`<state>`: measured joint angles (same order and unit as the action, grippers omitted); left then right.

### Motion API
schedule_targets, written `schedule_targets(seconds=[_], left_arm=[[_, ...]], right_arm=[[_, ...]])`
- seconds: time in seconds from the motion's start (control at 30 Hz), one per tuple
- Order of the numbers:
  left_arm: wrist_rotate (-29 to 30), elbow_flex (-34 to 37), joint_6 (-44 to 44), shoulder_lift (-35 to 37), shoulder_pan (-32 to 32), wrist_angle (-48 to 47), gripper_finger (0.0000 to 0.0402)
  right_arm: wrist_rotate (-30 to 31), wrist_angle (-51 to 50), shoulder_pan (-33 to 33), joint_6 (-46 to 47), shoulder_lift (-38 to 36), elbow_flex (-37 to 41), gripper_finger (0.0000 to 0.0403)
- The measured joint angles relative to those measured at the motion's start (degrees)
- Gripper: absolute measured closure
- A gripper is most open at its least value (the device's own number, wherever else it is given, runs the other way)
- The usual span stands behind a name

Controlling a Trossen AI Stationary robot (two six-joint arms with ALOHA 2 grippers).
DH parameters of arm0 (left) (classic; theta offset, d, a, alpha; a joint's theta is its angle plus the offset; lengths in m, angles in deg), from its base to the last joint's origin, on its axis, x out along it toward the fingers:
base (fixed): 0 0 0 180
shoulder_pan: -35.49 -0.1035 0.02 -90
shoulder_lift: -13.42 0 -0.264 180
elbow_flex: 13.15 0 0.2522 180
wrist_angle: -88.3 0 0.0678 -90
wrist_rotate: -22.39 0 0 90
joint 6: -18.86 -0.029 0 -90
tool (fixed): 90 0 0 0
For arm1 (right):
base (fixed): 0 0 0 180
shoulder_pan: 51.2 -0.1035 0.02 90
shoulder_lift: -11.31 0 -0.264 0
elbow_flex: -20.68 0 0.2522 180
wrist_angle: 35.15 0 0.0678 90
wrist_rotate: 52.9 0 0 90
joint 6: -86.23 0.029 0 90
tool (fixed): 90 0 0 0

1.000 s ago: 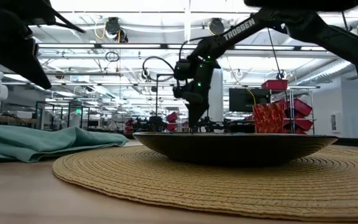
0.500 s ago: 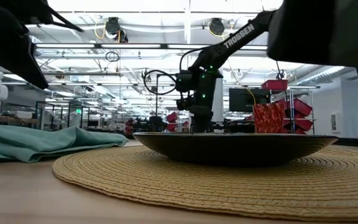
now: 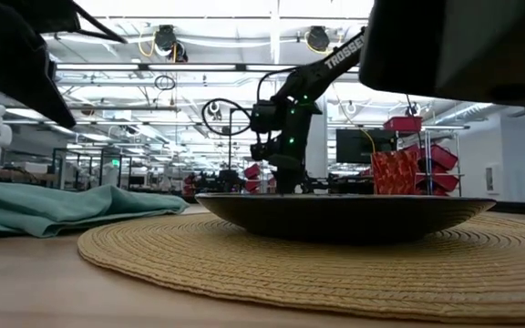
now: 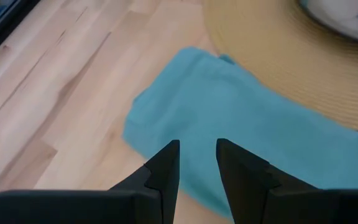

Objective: Set table place
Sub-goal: Put the silver fork on the blue napkin

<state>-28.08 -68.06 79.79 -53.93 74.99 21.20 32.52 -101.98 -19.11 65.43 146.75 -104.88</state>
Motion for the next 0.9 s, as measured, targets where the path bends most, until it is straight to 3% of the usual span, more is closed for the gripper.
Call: schedule_targets(seconds=[0.67,0.77,0.9], left_arm=[[1.1,0.0,-3.4,0.0,0.0,7.7,0.0306],[1.2,0.0,-3.4,0.0,0.0,8.8,0.0306],[1.2,0.0,-4.8,-0.1,0.0,10.7,0.0306]], right_arm=[[-1.5,-2.6,-1.6,11.2,0.2,0.0,0.0325],[1.3,-4.4,-2.2,10.6,1.1,-0.5,0.0345],[-0.7,-5.5,-2.4,12.0,1.3,-0.5,0.0395]])
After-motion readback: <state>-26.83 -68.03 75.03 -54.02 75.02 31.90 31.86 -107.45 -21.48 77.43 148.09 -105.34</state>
